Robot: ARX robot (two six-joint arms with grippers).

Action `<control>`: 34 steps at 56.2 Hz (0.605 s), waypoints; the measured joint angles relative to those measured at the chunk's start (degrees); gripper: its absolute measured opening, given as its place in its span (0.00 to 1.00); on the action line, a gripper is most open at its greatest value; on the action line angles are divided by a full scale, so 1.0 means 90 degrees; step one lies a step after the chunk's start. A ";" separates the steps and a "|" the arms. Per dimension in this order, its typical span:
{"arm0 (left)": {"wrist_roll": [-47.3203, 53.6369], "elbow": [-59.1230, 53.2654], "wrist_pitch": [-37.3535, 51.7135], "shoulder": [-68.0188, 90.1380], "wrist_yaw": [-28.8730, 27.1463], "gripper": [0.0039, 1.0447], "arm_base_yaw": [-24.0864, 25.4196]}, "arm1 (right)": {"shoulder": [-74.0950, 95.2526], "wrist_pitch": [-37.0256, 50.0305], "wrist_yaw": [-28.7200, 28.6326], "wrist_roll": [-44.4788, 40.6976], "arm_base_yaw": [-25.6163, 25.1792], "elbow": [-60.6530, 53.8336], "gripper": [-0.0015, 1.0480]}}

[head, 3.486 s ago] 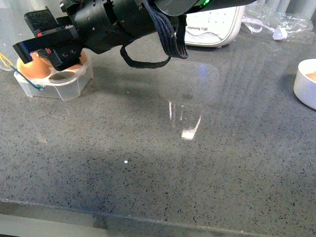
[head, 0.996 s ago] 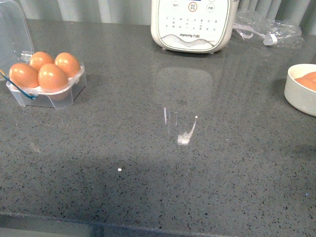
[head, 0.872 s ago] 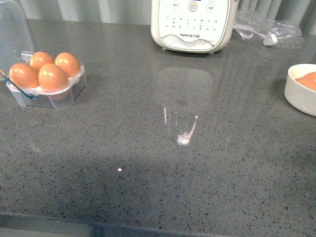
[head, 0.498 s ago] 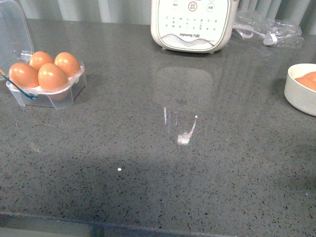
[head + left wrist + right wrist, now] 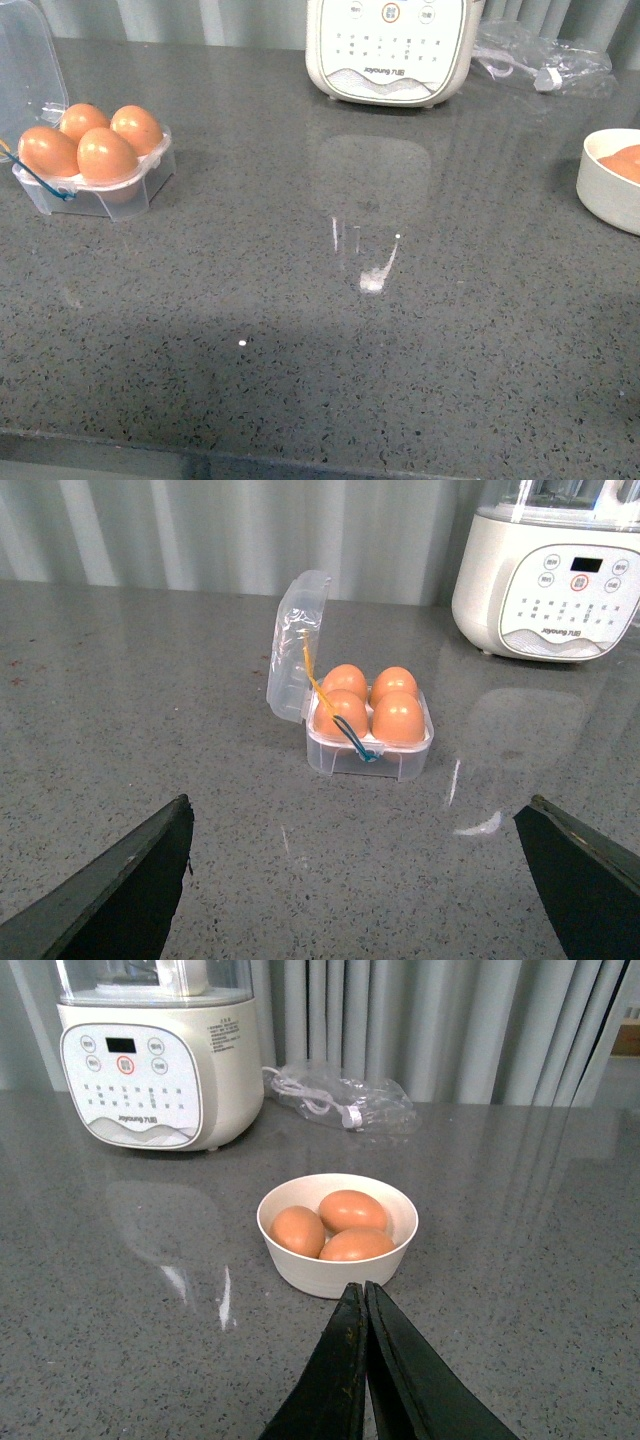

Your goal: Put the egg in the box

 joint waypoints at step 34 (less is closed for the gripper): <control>0.0000 0.0000 0.0000 0.0000 0.0000 0.94 0.0000 | -0.1622 -0.1559 0.0000 0.0000 0.0000 0.0000 0.03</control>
